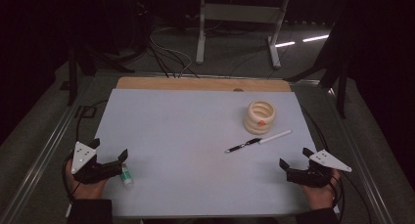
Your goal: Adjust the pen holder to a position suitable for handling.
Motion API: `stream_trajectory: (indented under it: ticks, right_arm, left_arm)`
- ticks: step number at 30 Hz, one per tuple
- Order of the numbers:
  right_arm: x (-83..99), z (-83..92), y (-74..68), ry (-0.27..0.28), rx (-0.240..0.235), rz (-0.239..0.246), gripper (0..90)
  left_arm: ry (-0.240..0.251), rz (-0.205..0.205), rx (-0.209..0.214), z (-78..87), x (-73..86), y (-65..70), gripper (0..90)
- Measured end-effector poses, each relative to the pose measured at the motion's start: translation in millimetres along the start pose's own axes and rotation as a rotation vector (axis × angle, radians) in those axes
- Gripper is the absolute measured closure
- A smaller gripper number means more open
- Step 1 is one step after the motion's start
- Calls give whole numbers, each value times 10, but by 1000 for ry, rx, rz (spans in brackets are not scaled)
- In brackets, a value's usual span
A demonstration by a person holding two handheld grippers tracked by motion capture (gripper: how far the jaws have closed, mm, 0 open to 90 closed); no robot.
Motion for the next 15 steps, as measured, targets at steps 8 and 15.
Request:
stream_trajectory:
  ticks: [8, 15]
  right_arm:
    - [-5, 6, -15, 0, 5, 10, 1]
    - [-27, 24, 1, 12, 15, -2, 1]
  left_arm:
    - [5, 4, 0, 5, 0, -8, 3]
    - [0, 8, -2, 1, 5, -22, 4]
Point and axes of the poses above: each handheld gripper's, and its own axes: z roughly backward along the jaws, x roughly out of its underside, y roughly to its right, the point moved 9 cm from there along -z, roughly forward along the jaws, and after that the axes turned 2 degrees about z, right-handed, at the moved point
